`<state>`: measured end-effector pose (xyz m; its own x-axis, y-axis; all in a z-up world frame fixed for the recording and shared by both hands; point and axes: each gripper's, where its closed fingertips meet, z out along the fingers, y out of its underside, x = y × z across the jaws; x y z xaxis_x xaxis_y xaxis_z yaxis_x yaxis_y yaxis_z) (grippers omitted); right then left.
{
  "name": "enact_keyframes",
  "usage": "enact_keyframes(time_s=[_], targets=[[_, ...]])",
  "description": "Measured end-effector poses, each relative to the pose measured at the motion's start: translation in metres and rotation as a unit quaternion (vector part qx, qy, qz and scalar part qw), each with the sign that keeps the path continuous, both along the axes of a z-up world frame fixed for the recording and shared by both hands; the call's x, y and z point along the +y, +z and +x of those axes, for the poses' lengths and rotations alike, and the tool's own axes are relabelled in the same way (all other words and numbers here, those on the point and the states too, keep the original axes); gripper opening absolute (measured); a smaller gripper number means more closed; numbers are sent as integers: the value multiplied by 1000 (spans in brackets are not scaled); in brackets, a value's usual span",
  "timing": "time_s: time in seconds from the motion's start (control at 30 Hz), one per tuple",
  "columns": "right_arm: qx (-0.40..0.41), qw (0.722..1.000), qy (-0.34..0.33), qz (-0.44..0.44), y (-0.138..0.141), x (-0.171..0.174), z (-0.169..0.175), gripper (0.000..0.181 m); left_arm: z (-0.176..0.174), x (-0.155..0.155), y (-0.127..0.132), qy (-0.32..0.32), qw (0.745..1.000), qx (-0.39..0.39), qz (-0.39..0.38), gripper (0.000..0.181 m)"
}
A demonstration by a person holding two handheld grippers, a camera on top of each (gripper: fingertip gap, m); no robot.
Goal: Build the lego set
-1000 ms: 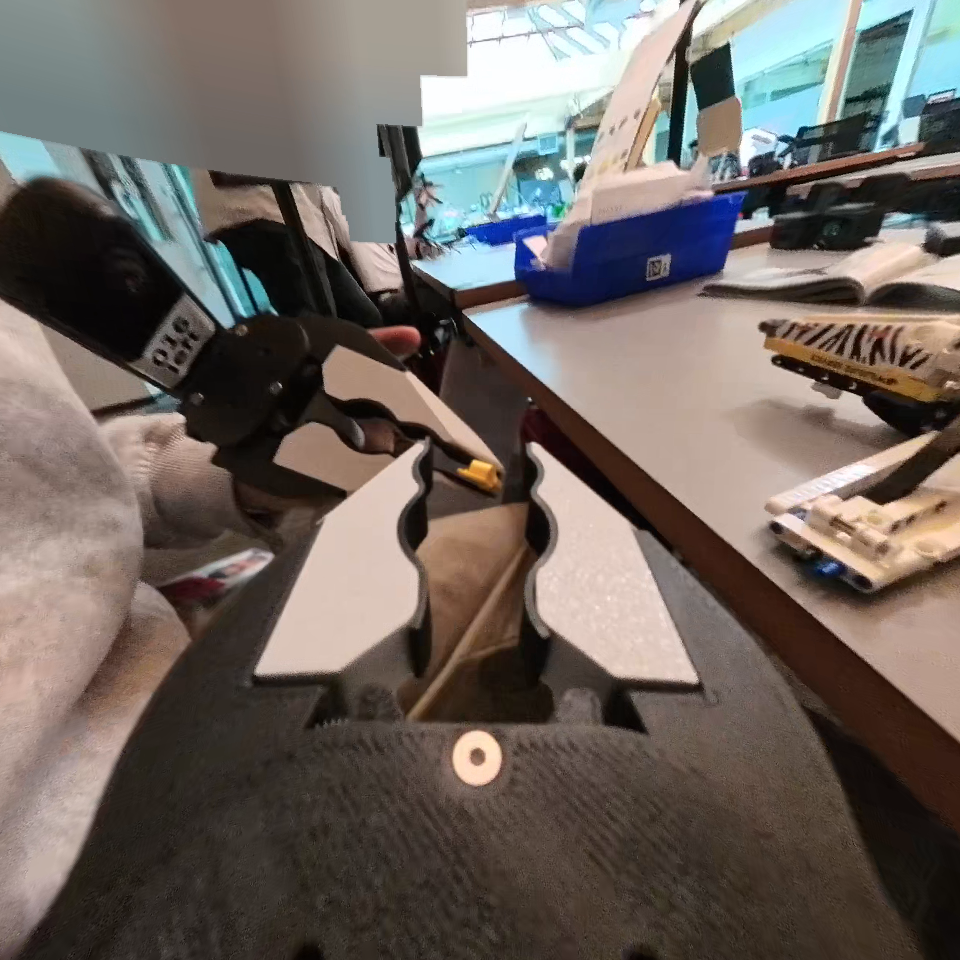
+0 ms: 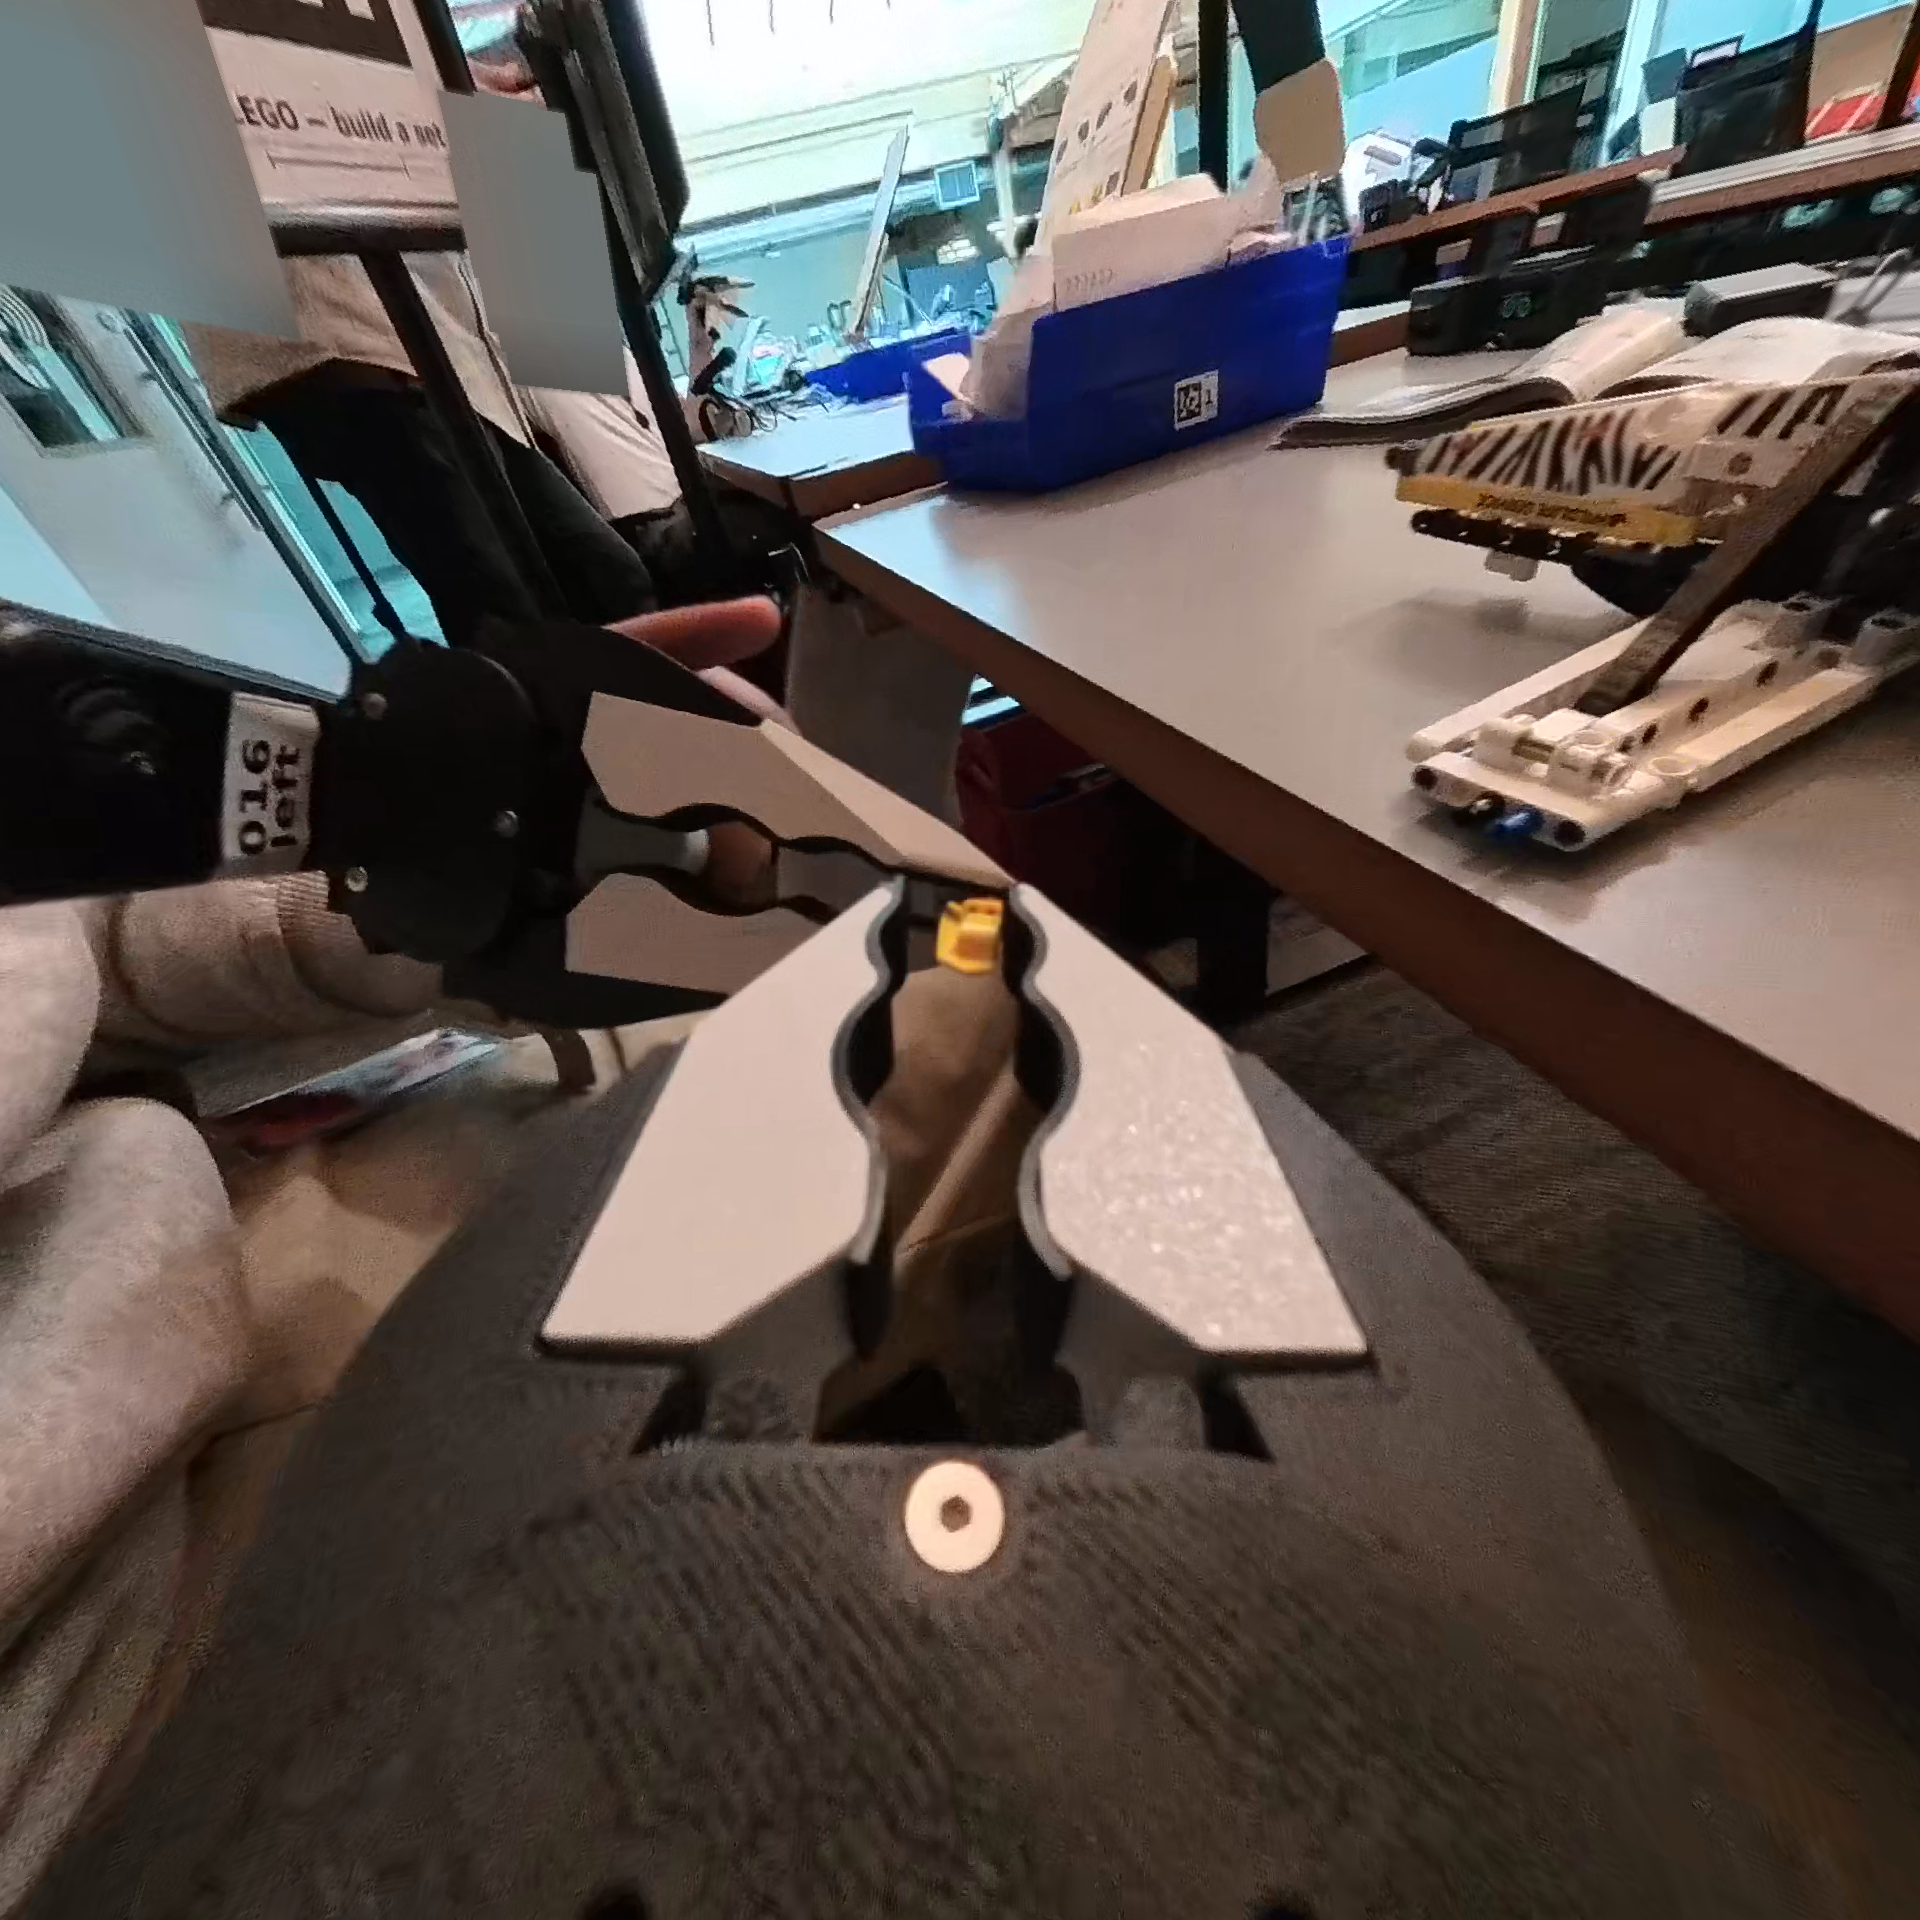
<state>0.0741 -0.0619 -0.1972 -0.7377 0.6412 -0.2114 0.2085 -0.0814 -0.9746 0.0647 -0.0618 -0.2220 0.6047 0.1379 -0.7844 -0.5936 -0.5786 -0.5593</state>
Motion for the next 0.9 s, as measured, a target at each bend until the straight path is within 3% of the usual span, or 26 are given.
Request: enact_keyframes(time_s=[0.2,0.9], targets=[[6,1000,-9,21,-3,1,-4,5,0,-6,4,0,1000,0,16,4],[-18,1000,14,3,-7,4,-8,12,4,-11,16,-5,998,50,25,4]])
